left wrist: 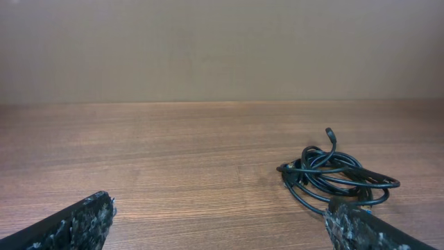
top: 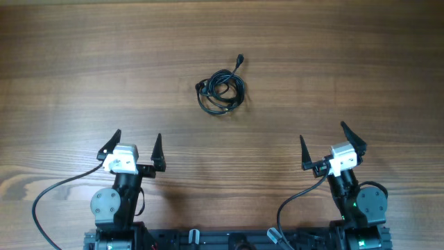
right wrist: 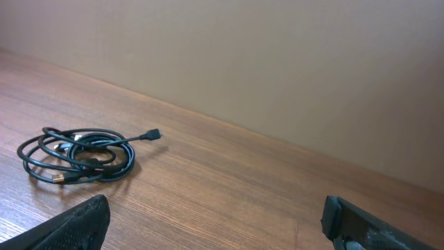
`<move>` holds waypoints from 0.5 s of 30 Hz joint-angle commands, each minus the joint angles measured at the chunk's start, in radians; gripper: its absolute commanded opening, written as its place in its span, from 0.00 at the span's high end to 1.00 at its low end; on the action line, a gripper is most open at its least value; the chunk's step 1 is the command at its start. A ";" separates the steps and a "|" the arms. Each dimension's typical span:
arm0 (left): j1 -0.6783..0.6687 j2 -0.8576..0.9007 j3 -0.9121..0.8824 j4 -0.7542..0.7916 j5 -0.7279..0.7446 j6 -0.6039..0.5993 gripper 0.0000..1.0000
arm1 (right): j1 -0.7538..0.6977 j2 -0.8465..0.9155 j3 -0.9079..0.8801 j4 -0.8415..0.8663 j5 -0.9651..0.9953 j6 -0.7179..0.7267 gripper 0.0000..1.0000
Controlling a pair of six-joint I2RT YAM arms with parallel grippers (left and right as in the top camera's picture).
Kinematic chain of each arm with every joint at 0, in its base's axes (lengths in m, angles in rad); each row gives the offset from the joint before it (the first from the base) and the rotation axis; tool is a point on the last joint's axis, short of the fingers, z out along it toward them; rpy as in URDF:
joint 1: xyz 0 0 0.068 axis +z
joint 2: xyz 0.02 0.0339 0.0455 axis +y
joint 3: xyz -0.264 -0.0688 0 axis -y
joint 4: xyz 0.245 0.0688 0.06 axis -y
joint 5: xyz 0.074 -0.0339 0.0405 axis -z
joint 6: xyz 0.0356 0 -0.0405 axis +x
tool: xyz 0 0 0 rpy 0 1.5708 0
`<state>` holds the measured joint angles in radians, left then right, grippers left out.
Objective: Untangle cables
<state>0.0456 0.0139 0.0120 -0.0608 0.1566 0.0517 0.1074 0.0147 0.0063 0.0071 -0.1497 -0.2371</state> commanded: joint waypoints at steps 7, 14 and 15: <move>-0.004 -0.007 -0.006 -0.003 -0.006 0.016 0.00 | -0.004 -0.005 -0.001 0.003 -0.008 0.001 0.00; -0.004 -0.007 -0.006 -0.003 -0.012 0.030 0.00 | -0.004 -0.005 -0.001 0.003 -0.008 0.002 0.00; -0.004 -0.007 -0.006 -0.003 -0.013 0.031 0.00 | -0.004 -0.005 -0.001 0.003 -0.008 0.001 0.00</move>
<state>0.0456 0.0139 0.0120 -0.0608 0.1555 0.0528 0.1074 0.0147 0.0063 0.0071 -0.1497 -0.2371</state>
